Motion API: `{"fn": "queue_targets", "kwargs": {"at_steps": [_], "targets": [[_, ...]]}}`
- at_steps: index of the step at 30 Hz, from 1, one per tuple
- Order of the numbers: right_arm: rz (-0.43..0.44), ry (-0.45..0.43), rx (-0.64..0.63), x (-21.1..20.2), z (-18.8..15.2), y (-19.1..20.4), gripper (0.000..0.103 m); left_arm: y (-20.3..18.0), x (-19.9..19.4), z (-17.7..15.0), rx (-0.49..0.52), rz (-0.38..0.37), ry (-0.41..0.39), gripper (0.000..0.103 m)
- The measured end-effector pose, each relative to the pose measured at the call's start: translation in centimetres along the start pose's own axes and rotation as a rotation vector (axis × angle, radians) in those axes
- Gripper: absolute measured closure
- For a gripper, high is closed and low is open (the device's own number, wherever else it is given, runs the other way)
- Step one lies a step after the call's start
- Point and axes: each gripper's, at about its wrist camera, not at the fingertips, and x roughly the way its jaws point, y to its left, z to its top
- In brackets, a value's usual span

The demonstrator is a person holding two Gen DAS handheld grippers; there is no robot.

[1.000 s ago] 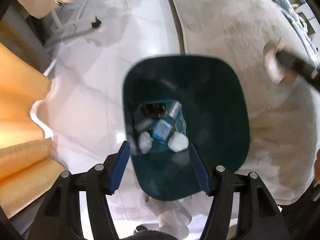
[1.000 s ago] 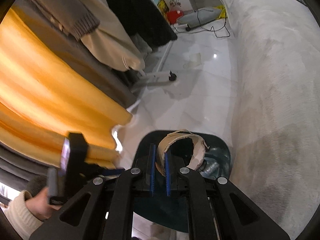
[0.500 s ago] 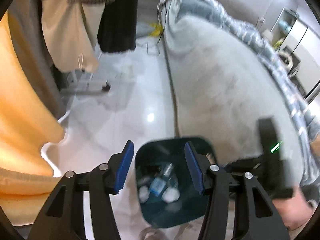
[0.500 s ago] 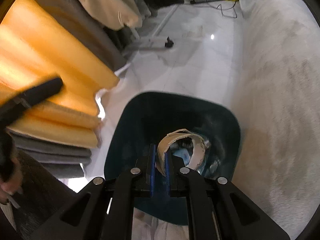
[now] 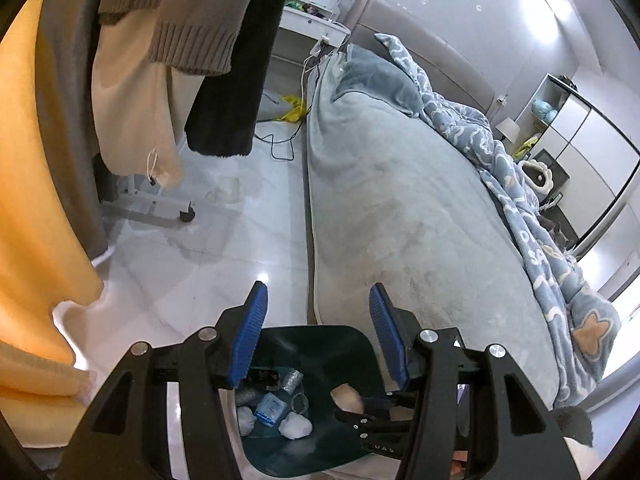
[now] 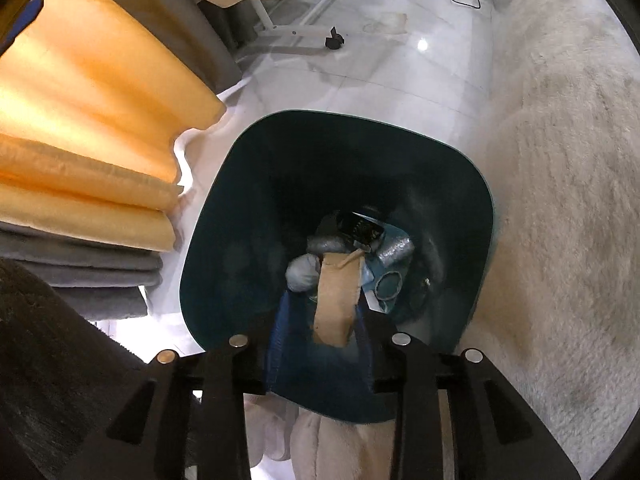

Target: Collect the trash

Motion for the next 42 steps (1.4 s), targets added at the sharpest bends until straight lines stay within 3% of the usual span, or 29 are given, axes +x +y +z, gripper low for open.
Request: {"fn": "queue_targets", "kwargs": {"at_steps": [11,23,28,35,37,42], "targets": [[-0.028,-0.036,-0.002,-2.5,-1.1,-0.9,0.068,-3.9,-0.7,-0.1,0.140,0.025,-0.044,0.048],[-0.065,-0.331,0.030,-13.7,-5.4,-2.9,0.059,-8.7,-1.9,-0.9,0.220,0.019,-0.066,0.046],[-0.137,-0.465,0.043,-18.3,-8.3,-4.0,0.050,-11.3,-2.9,-2.4,0.291,0.054,-0.084,0.038],[-0.247,-0.655,0.102,-25.2,-14.0,-6.1,0.037,-13.8,-5.3,-4.6,0.319,0.057,-0.116,0.015],[-0.277,-0.715,0.130,-27.3,-16.2,-6.9,0.027,-14.5,-6.1,-5.2,0.326,0.071,-0.132,0.008],[-0.315,-0.849,0.200,-31.4,-21.7,-8.5,0.011,-16.1,-7.6,-6.5,0.364,0.132,-0.173,0.004]]}}
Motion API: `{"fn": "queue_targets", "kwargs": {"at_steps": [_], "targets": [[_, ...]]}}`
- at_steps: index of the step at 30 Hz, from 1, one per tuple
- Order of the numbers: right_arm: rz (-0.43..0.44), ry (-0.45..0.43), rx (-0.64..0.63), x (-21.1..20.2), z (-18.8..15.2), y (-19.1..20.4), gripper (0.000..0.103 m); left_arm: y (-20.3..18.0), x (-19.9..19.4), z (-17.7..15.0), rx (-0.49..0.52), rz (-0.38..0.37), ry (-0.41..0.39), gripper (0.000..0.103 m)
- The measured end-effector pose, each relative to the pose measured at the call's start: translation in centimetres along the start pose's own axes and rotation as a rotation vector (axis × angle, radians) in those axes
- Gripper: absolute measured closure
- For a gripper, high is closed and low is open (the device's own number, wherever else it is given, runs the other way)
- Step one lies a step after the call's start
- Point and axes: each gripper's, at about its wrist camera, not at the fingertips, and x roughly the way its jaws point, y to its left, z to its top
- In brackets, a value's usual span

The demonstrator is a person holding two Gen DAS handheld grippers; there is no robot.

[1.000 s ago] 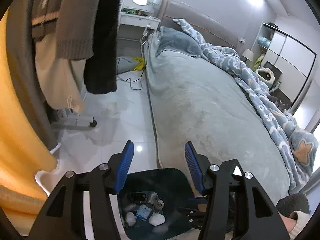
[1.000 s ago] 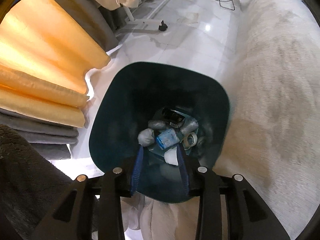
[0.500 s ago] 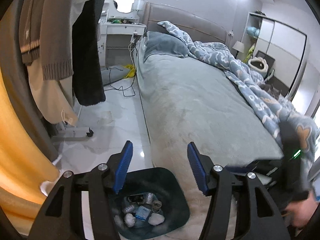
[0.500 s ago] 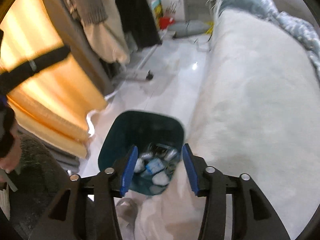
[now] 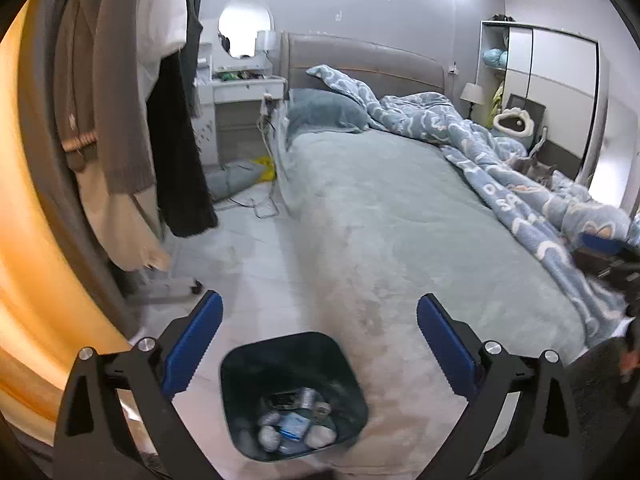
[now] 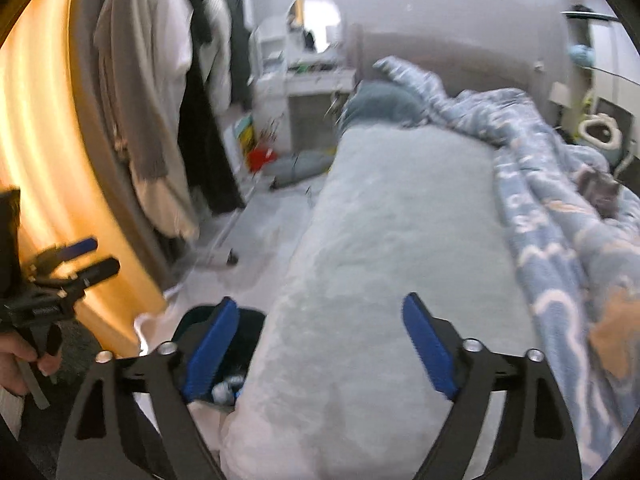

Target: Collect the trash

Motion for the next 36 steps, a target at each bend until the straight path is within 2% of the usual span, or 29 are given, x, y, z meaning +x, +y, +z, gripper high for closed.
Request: {"fn": "queue_targets", "kwargs": {"at_steps": [3,5,7,13,19,26,36], "targets": [[-0.065,-0.039,0.028,-2.7,-0.8,-2.2,0.004,-0.3,-0.7,-0.6,-0.008,-0.004,-0.002,0.003],[-0.127,-0.046,0.049,-4.1,-1.5,-4.1,0.003,-0.1,-0.9,-1.3,-0.028,0.006,0.005,0.003],[-0.153,-0.046,0.065,-4.9,-1.8,-5.2,0.003,-0.2,-1.0,-2.1,-0.038,0.015,0.021,0.003],[-0.122,-0.031,0.127,-5.0,-3.5,-8.3,0.003,-0.3,-0.8,-3.6,-0.044,0.041,0.055,0.003],[-0.079,0.022,0.077,-4.0,-3.7,-7.4,0.003,-0.5,-0.5,-3.8,-0.037,0.041,0.043,0.003],[-0.070,0.026,-0.012,-3.3,-3.3,-4.8,0.003,0.0,-0.1,-3.7,-0.071,0.045,0.033,0.003],[-0.068,0.025,-0.026,-3.2,-3.1,-4.4,0.003,0.1,0.2,-3.7,-0.082,0.030,0.036,0.003]]}}
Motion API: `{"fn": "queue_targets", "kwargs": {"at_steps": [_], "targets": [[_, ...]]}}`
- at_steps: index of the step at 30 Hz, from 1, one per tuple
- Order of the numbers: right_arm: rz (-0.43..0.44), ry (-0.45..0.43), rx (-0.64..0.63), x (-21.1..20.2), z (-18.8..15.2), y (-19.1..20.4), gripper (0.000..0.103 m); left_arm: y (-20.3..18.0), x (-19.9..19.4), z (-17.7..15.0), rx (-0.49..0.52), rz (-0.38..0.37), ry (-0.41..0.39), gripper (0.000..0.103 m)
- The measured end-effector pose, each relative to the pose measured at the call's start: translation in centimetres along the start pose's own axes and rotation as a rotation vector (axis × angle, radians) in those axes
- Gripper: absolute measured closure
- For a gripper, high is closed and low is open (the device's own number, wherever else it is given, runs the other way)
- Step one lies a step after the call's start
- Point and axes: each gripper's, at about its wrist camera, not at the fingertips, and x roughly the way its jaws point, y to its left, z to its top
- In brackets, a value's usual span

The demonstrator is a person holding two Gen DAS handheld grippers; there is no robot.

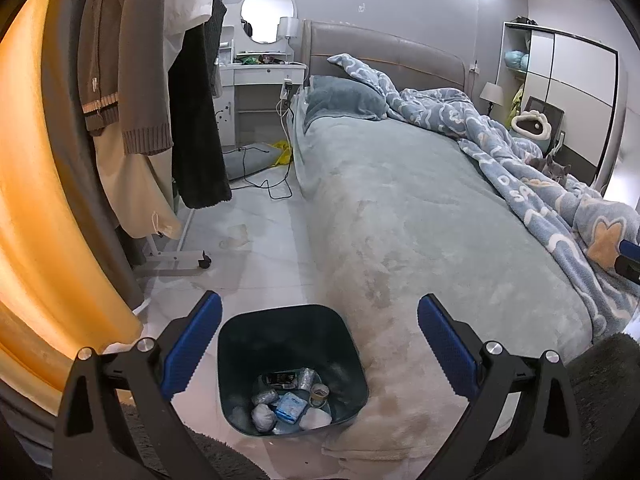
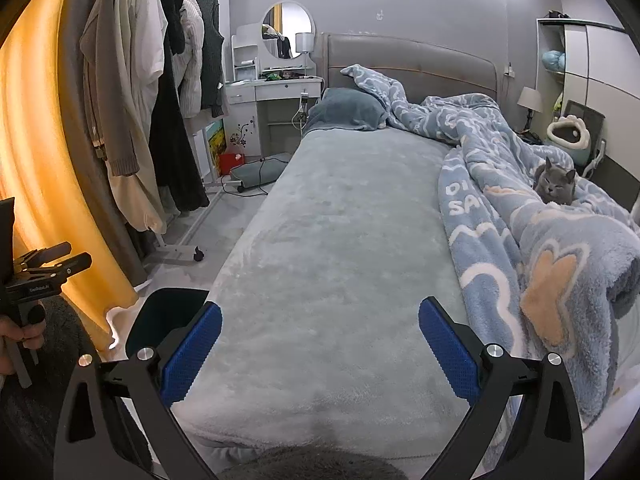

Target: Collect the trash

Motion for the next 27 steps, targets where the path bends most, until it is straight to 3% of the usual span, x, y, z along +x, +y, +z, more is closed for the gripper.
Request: {"fn": "queue_targets", "kwargs": {"at_steps": [27], "targets": [[0.002,0.001,0.009,-0.20,0.01,0.36,0.003,0.58,0.32,-0.19,-0.003,0.024,0.006,0.003]]}}
